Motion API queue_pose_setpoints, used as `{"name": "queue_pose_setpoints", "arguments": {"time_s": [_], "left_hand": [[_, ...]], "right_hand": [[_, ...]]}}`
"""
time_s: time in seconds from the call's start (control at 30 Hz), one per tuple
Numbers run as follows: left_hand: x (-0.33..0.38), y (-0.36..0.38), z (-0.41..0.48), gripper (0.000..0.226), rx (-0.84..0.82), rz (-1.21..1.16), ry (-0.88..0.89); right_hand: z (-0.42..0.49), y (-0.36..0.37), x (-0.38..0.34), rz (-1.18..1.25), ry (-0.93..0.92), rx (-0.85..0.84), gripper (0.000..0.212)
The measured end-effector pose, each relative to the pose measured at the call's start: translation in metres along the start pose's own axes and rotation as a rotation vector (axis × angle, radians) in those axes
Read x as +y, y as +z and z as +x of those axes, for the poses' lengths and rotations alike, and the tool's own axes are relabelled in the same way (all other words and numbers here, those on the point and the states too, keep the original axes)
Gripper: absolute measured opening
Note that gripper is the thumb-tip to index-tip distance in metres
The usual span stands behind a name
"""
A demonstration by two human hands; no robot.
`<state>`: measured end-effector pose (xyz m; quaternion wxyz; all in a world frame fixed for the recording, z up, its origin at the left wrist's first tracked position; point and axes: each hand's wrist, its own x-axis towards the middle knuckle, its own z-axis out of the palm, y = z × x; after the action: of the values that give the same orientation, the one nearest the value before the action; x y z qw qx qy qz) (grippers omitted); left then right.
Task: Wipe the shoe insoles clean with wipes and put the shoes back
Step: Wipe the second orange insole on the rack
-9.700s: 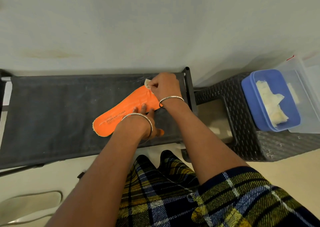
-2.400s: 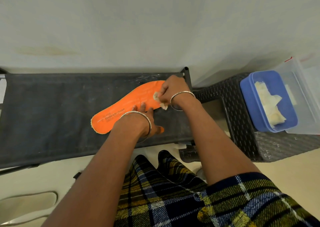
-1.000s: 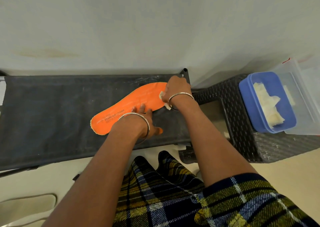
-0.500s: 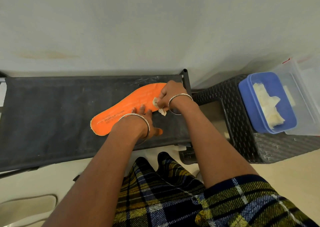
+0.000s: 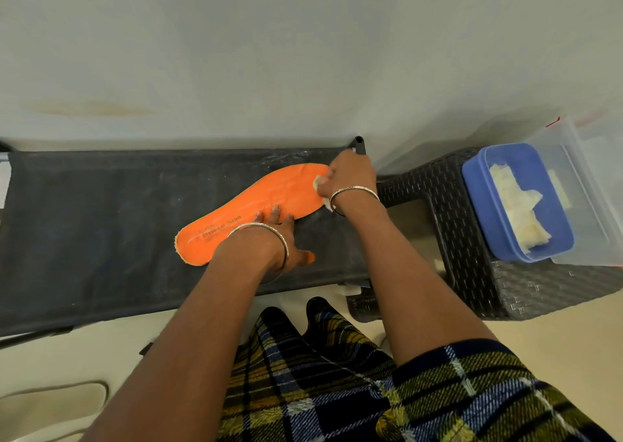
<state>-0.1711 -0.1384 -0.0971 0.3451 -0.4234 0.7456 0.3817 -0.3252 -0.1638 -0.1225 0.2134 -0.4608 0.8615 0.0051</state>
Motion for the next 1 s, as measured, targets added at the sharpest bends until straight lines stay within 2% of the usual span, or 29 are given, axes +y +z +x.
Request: {"name": "queue_pose_setpoints", "arguments": {"time_s": [0.07, 0.23, 0.27, 0.37, 0.43, 0.6, 0.63, 0.73, 0.8, 0.87, 0.97, 1.0], "left_hand": [[0.000, 0.000, 0.000, 0.086, 0.002, -0.001, 0.001], [0.002, 0.000, 0.000, 0.087, 0.001, -0.004, -0.008], [0.002, 0.000, 0.000, 0.087, 0.002, -0.003, -0.006], [0.000, 0.001, 0.000, 0.086, 0.002, -0.007, 0.000], [-0.001, 0.001, 0.000, 0.086, 0.004, 0.000, 0.001], [0.001, 0.001, 0.001, 0.087, 0.002, 0.010, -0.012], [0.001, 0.001, 0.001, 0.087, 0.002, 0.007, -0.012], [0.000, 0.001, 0.000, 0.087, 0.004, 0.007, -0.009], [0.000, 0.000, 0.000, 0.086, 0.003, 0.007, -0.007], [0.000, 0.000, 0.000, 0.087, -0.001, 0.004, -0.010], [0.000, 0.001, 0.002, 0.087, -0.004, 0.015, -0.012], [0.000, 0.001, 0.003, 0.087, -0.002, 0.023, -0.011]], "right_hand": [[0.003, -0.001, 0.001, 0.012, 0.011, 0.055, 0.024], [-0.002, 0.003, -0.004, -0.023, -0.068, -0.202, 0.027], [-0.002, 0.004, -0.003, -0.023, -0.065, -0.185, 0.027], [0.004, 0.001, 0.004, -0.012, 0.004, 0.001, 0.026], [0.004, -0.001, 0.005, -0.009, 0.026, 0.030, 0.025], [-0.008, 0.002, -0.004, 0.007, -0.097, -0.275, 0.022], [-0.007, 0.002, -0.004, 0.018, -0.089, -0.258, 0.024], [-0.001, 0.000, 0.000, -0.002, -0.007, -0.054, 0.027], [0.001, -0.002, 0.001, -0.013, -0.018, 0.000, 0.024], [-0.001, -0.002, -0.001, -0.039, -0.074, -0.080, 0.022], [-0.007, -0.001, -0.002, -0.026, -0.156, -0.241, 0.007], [-0.007, -0.001, -0.001, -0.009, -0.157, -0.236, 0.006]]}}
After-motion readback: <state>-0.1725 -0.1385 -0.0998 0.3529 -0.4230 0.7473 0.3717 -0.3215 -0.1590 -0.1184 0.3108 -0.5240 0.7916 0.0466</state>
